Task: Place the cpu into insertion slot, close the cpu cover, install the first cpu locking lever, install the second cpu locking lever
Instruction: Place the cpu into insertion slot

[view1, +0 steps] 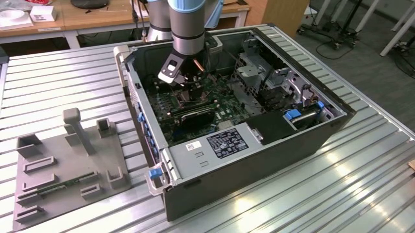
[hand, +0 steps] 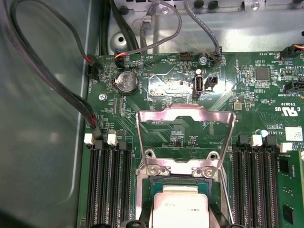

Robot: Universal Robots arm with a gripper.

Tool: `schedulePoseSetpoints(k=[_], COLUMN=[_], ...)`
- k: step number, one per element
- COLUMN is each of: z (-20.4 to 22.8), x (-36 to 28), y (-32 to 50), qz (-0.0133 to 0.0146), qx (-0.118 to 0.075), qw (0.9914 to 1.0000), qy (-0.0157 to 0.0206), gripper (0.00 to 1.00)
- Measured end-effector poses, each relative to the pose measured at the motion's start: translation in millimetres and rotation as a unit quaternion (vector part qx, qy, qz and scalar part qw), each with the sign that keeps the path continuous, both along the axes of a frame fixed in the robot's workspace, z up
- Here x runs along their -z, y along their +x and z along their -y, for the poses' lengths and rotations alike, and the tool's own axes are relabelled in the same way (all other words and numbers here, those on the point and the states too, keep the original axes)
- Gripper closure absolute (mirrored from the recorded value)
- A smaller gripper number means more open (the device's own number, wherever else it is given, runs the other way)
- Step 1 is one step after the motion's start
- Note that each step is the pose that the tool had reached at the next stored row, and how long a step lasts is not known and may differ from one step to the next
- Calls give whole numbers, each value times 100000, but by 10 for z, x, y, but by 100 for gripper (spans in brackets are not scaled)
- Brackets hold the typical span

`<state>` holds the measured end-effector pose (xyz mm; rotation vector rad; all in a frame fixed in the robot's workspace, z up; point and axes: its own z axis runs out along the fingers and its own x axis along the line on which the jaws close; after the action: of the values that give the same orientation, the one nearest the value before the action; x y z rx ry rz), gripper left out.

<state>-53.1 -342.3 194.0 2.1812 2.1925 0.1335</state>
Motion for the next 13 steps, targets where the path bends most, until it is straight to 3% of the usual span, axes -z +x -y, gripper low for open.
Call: schedulePoseSetpoints(k=[13], z=[1], x=[3], y=[5], qz=[-8], qx=[245], qw=[100000], qy=[-11], gripper=[46])
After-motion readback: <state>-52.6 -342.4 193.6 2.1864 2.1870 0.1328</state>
